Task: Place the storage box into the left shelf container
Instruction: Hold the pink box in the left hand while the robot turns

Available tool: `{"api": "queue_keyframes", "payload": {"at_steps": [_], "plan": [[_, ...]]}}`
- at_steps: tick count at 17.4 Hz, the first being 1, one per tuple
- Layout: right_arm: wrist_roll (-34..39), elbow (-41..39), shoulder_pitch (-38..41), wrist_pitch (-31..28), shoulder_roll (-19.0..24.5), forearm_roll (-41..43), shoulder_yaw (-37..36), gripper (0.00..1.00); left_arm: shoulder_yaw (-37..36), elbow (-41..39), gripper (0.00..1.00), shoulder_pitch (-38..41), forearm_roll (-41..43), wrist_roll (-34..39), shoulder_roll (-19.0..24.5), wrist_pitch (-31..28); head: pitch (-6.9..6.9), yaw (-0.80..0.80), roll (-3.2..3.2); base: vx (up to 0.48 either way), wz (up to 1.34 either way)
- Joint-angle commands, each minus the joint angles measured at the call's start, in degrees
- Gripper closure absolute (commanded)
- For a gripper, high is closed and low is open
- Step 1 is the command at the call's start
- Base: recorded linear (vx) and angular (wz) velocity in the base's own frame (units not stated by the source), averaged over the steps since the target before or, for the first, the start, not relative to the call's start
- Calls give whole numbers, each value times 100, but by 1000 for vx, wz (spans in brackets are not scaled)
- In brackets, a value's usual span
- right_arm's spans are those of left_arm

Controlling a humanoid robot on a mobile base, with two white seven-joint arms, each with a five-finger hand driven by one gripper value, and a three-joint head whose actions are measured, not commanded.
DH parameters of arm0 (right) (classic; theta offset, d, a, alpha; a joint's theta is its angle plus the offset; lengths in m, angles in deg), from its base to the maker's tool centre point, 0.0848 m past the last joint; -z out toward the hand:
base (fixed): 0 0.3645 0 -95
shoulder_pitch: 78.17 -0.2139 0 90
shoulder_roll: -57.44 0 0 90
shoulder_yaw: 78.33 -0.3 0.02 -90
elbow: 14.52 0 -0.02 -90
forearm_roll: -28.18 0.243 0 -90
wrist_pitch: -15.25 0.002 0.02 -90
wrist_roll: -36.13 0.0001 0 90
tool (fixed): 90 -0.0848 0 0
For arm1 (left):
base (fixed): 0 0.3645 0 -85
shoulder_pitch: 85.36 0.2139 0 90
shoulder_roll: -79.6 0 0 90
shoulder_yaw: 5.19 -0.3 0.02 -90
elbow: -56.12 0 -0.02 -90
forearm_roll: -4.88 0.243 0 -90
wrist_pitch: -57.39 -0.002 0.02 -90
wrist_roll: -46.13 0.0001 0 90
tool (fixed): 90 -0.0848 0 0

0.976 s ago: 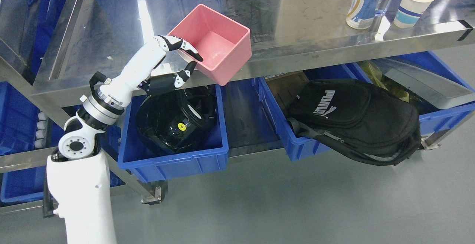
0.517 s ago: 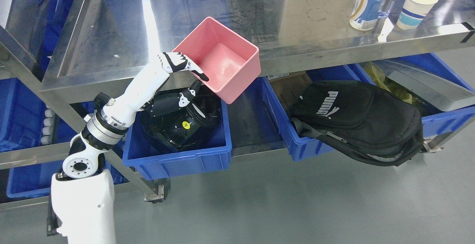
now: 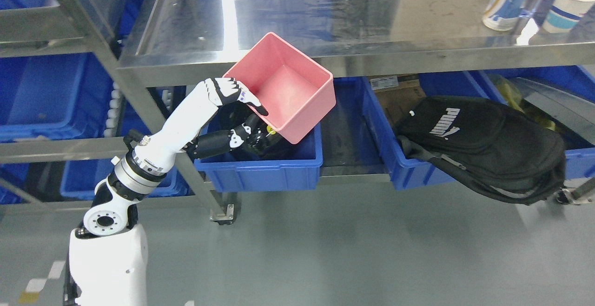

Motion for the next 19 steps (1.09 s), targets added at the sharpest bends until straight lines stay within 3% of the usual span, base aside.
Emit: {"api": "queue_keyframes", "payload": {"at_steps": [1, 12, 19], "plan": [[4, -100, 44, 4, -100, 18, 0, 0, -133, -137, 99, 156, -62, 4, 88, 6, 0, 0, 0, -167, 542], [4, -100, 44, 4, -100, 18, 0, 0, -169, -137, 99, 236, -70, 4, 88, 6, 4, 0, 0, -158, 1058], [4, -100, 44, 4, -100, 18, 0, 0, -169, -137, 99, 236, -79, 4, 88, 6, 6, 0, 0, 25, 1023]]}}
